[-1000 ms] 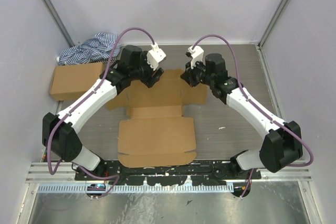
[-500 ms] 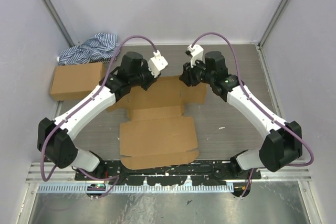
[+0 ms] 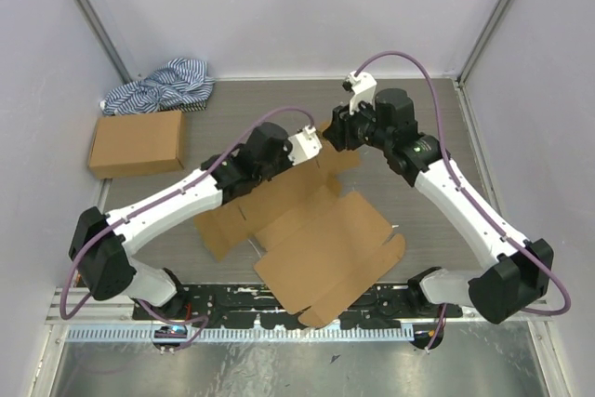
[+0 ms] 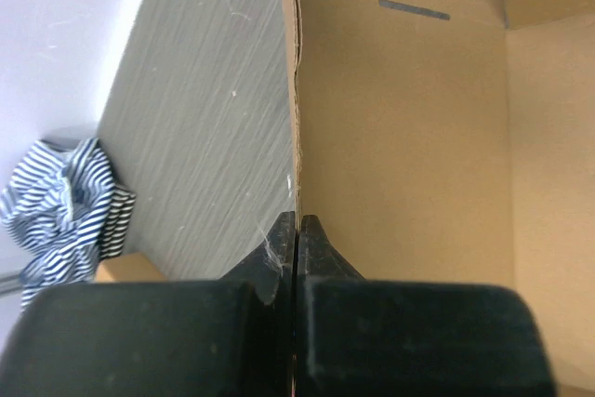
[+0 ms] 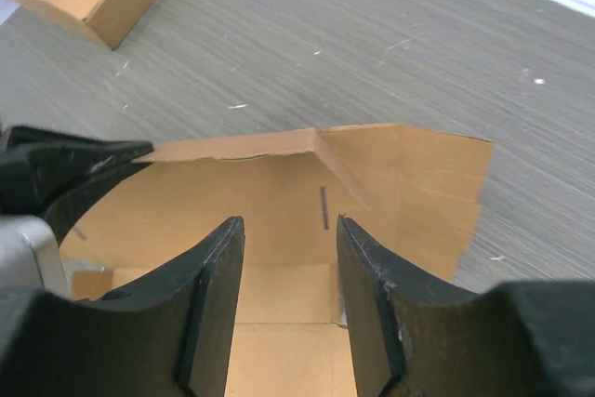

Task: Fold the paper box

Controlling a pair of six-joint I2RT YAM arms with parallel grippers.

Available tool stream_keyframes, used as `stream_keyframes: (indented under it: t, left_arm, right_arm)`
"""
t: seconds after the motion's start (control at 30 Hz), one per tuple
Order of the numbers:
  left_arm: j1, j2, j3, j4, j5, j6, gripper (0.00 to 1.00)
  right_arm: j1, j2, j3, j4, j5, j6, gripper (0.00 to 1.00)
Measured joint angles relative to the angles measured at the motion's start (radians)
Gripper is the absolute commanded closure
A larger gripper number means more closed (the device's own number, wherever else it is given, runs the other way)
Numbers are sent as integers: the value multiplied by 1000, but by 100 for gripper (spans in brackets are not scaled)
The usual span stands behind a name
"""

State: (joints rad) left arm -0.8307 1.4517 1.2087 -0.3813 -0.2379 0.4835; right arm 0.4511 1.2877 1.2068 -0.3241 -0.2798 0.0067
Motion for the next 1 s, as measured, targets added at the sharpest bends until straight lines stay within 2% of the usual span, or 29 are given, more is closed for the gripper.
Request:
stream_keyframes:
  t: [0.1, 0.27, 0.47, 0.6, 0.7, 0.73, 1.0]
  left_arm:
    - [-62, 0, -30, 18, -134, 37, 100]
    - [-148, -18, -101, 56, -326, 109, 100]
    - [-200, -96, -132, 69, -430, 200, 100]
    - [-213, -141, -126, 77, -440, 250, 100]
    - [-215, -157, -120, 82, -417, 274, 100]
    - [-214, -159, -120, 81, -401, 279, 100]
    - [-215, -153, -120, 81, -332, 302, 100]
  right_arm:
    - [0, -26, 0, 2, 70, 17, 63]
    - [1, -19, 0, 2, 193, 60, 71]
    - [-7, 28, 25, 2, 301, 115, 78]
    - [-45, 68, 59, 8, 324, 149, 81]
    - [-116, 100, 87, 17, 316, 175, 76]
    - [-153, 116, 98, 25, 294, 188, 72]
    - [-385, 251, 94, 131, 66, 281, 71]
